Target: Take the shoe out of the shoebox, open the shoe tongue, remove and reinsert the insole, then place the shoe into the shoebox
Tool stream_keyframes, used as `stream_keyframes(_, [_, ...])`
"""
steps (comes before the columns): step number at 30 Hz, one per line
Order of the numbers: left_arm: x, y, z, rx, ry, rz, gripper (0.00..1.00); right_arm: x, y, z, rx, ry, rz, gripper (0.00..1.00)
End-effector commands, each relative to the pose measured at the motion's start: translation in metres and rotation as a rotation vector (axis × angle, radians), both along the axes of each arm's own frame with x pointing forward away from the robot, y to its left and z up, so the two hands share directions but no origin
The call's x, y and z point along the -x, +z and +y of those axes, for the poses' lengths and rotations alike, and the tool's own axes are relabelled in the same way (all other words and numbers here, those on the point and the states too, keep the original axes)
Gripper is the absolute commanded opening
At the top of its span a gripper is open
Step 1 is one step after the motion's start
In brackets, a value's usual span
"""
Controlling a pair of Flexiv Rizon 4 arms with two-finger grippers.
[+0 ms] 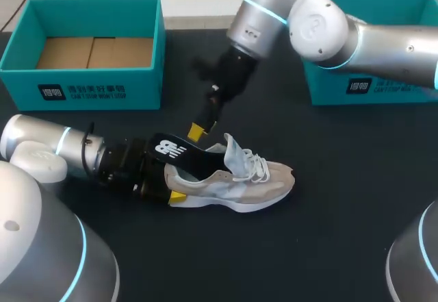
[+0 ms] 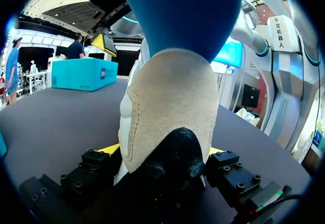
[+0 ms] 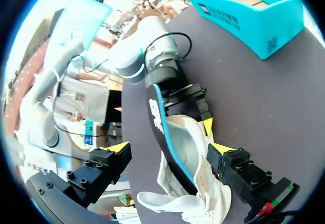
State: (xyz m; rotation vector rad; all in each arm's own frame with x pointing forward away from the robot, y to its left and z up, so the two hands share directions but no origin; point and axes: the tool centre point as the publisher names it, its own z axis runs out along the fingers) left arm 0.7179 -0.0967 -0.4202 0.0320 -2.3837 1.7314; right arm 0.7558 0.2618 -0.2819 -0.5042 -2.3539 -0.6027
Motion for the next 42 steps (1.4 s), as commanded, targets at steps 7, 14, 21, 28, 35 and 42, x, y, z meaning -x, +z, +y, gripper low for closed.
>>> stream_keyframes(7, [0.0,-0.006,-0.001,0.001,0.002,0.0,0.0,0.011,0.009,0.003,-0.068,0.043,0.094,1.0])
stream_keyframes(14, [0.0,-0.006,-0.001,0.001,0.002,0.0,0.0,0.016,-0.002,0.013,-0.078,0.033,0.016,1.0])
stream_keyframes(21, [0.0,-0.006,-0.001,0.001,0.002,0.0,0.0,0.026,-0.006,0.022,-0.073,0.076,0.026,0.9])
stream_keyframes(28, [0.0,-0.006,-0.001,0.001,0.002,0.0,0.0,0.032,-0.011,0.027,-0.069,0.091,0.034,0.83])
stream_keyframes(35, [0.0,-0.006,-0.001,0.001,0.002,0.0,0.0,0.035,-0.015,0.034,-0.07,0.118,0.047,0.8])
stream_keyframes(42, [0.0,-0.006,-0.001,0.001,0.002,0.0,0.0,0.04,-0.019,0.039,-0.07,0.151,0.057,0.77])
